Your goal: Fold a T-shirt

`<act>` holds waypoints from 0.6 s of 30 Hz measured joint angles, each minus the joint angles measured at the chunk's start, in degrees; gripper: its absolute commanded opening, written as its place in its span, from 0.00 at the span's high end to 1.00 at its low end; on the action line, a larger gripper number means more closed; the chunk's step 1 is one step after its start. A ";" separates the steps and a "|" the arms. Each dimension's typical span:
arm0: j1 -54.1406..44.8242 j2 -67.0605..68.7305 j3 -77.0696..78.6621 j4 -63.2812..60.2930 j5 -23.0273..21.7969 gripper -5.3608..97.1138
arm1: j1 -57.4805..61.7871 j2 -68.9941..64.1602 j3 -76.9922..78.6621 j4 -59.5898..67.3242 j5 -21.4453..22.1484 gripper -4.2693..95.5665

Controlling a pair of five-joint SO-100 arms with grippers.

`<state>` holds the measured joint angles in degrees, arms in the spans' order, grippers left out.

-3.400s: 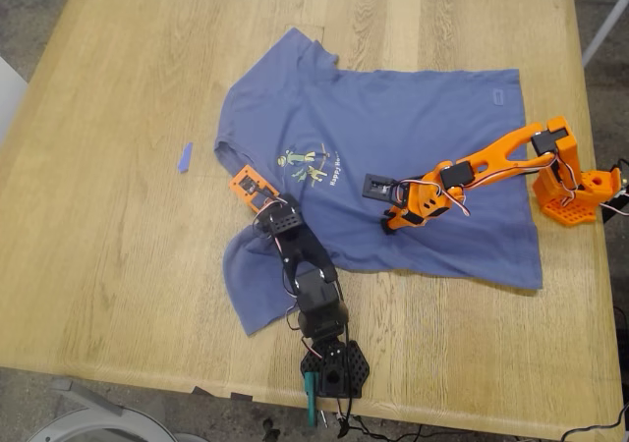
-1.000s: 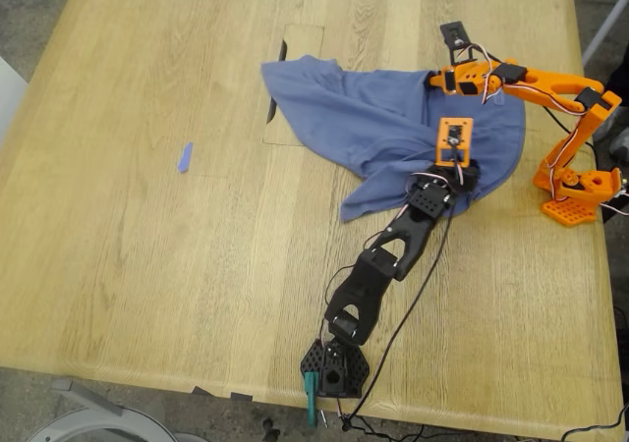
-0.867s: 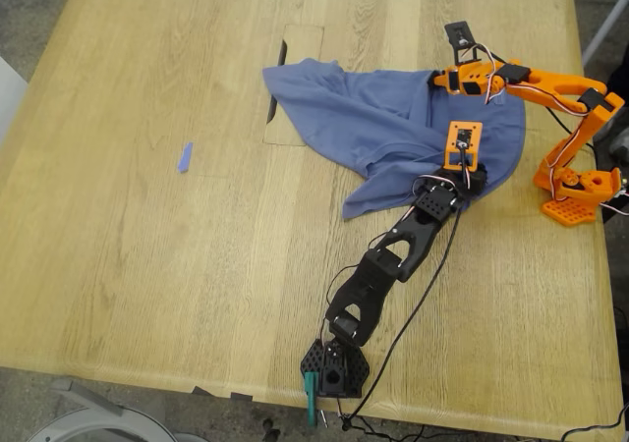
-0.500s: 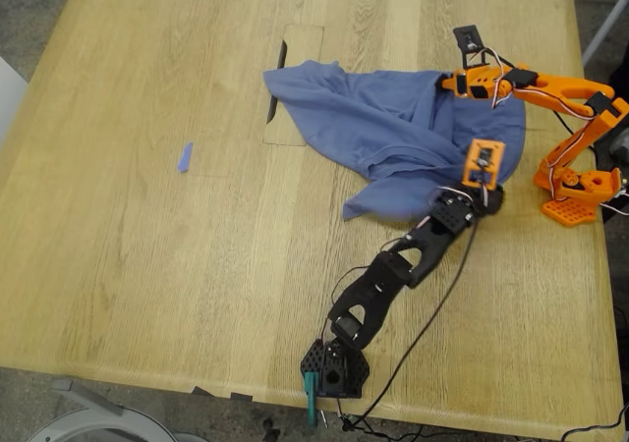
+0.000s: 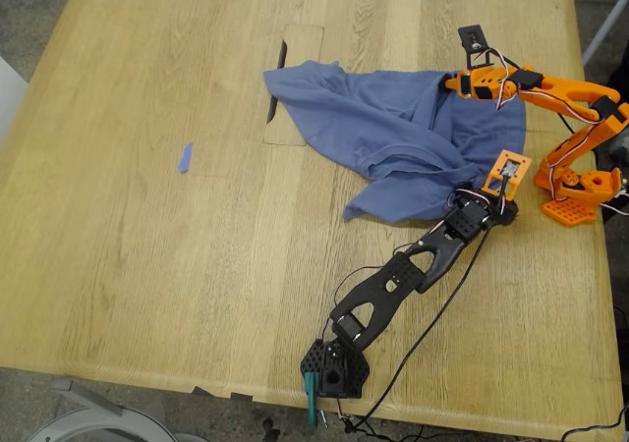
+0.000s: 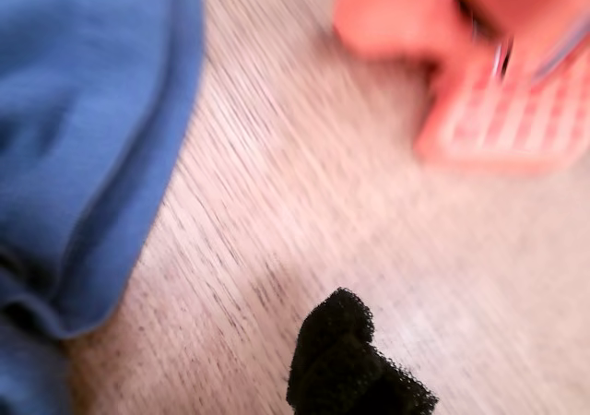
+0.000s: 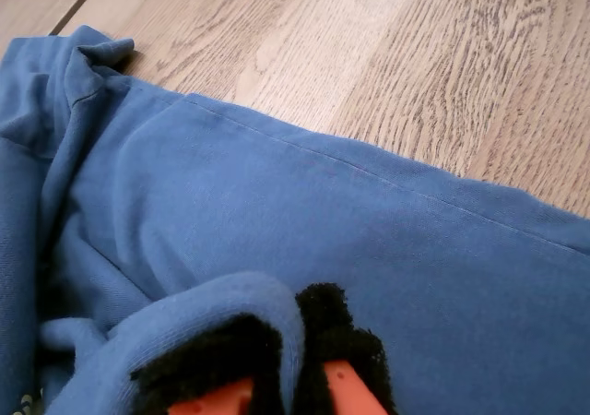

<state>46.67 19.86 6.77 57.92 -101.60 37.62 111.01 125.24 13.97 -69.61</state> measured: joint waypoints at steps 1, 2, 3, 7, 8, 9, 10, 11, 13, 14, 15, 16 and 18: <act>-0.09 -3.08 -5.98 3.08 1.05 0.36 | 0.00 0.00 0.00 0.09 0.00 0.96; -0.18 -5.19 -10.72 5.36 1.93 0.35 | -0.26 0.00 0.18 0.18 0.00 0.96; -0.26 -6.24 -14.06 6.94 2.72 0.34 | -0.44 0.00 0.44 0.18 0.00 0.96; -2.46 -6.77 -19.51 11.16 6.42 0.33 | -0.53 0.62 1.23 0.53 0.00 0.96; -3.08 -6.77 -20.13 11.87 7.47 0.33 | -0.53 1.32 1.49 0.70 0.00 0.96; -3.69 -6.77 -20.48 12.30 8.61 0.33 | -0.70 1.85 1.58 0.88 0.00 0.96; -4.31 -6.77 -20.57 12.48 9.93 0.33 | -0.70 2.20 1.58 0.88 0.00 0.96; -5.01 -6.77 -20.57 12.57 11.51 0.33 | -0.70 2.46 1.93 0.88 0.00 0.96; -6.24 -6.77 -20.57 12.57 14.50 0.33 | -0.88 2.55 2.02 0.88 0.00 0.96; -6.77 -6.77 -20.57 12.57 15.56 0.33 | -0.88 2.55 2.11 0.88 0.00 0.96; -7.29 -6.77 -20.57 12.48 16.44 0.33 | -0.97 2.55 2.11 0.88 0.00 0.96; -7.65 -6.77 -20.04 11.95 17.14 0.33 | -0.97 2.55 2.46 0.88 0.00 0.96; -8.09 -6.77 -18.63 10.20 18.28 0.34 | -1.23 2.55 2.64 0.88 0.00 0.96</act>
<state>38.58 13.10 -11.87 68.12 -83.32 36.39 113.55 127.88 14.85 -69.61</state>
